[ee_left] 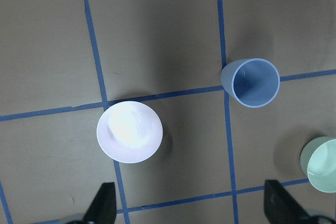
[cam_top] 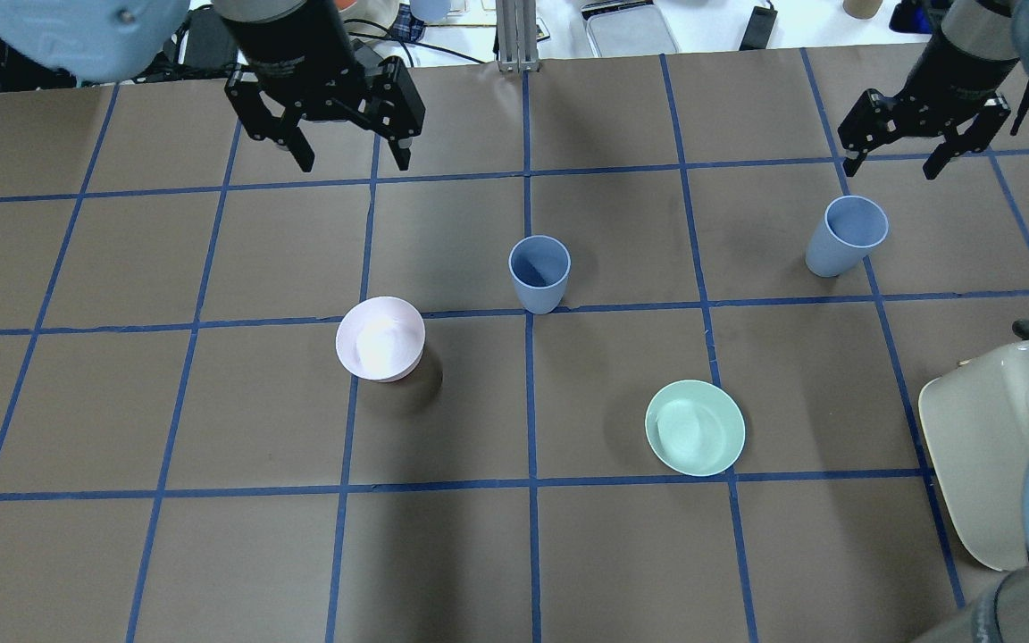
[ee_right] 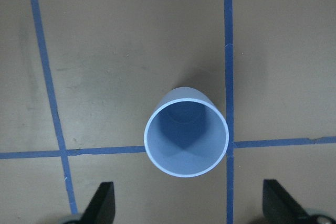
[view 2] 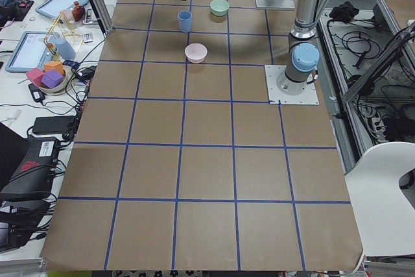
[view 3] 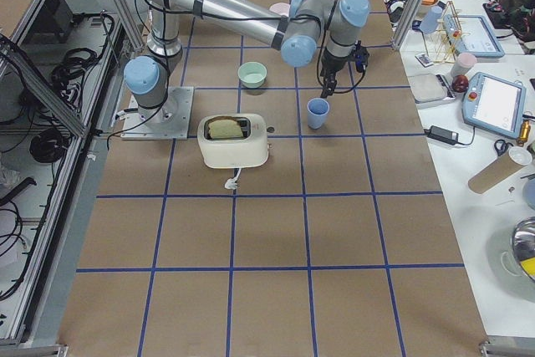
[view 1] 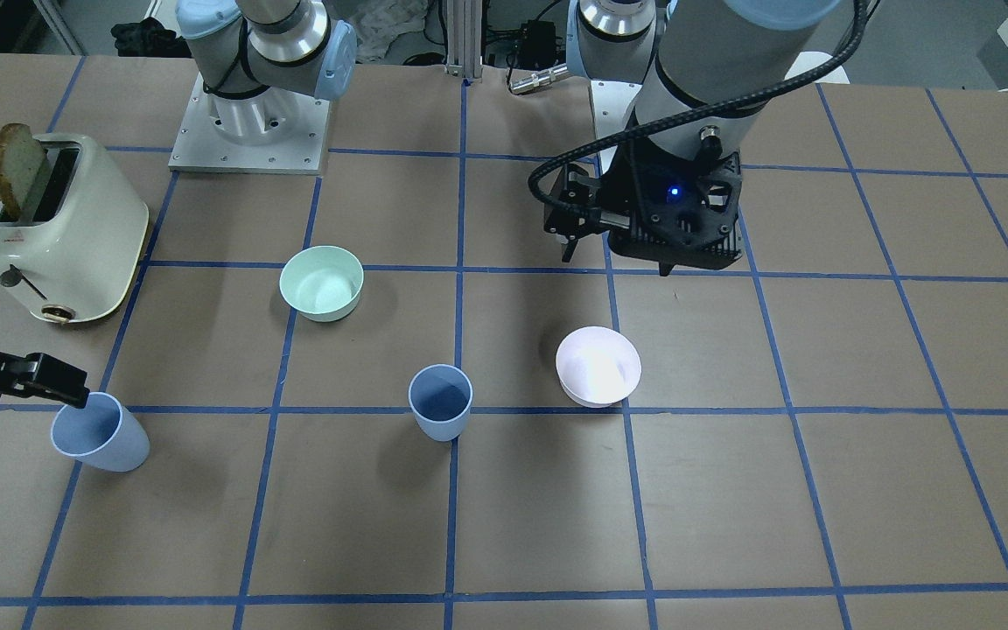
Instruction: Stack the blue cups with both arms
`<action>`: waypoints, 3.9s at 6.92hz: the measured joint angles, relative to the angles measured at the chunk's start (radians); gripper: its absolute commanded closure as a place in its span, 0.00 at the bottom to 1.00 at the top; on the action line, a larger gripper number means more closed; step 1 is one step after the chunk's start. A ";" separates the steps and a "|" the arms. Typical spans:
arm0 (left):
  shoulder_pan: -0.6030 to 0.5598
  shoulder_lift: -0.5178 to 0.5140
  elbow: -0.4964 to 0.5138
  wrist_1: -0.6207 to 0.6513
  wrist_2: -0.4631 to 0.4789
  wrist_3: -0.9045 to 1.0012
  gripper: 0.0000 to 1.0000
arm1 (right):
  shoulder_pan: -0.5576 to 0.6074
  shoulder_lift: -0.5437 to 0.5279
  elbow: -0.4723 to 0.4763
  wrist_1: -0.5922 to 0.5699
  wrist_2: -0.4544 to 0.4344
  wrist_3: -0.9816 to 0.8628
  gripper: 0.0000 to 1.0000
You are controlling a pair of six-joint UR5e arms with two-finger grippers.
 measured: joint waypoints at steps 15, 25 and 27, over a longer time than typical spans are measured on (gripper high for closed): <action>0.070 0.114 -0.152 0.145 0.081 0.044 0.00 | 0.094 -0.045 0.115 -0.153 0.055 0.031 1.00; 0.072 0.117 -0.150 0.146 0.083 0.048 0.00 | 0.595 0.002 -0.016 -0.085 0.051 0.666 1.00; 0.072 0.118 -0.150 0.146 0.083 0.048 0.00 | 0.589 0.022 -0.013 -0.084 0.059 0.663 1.00</action>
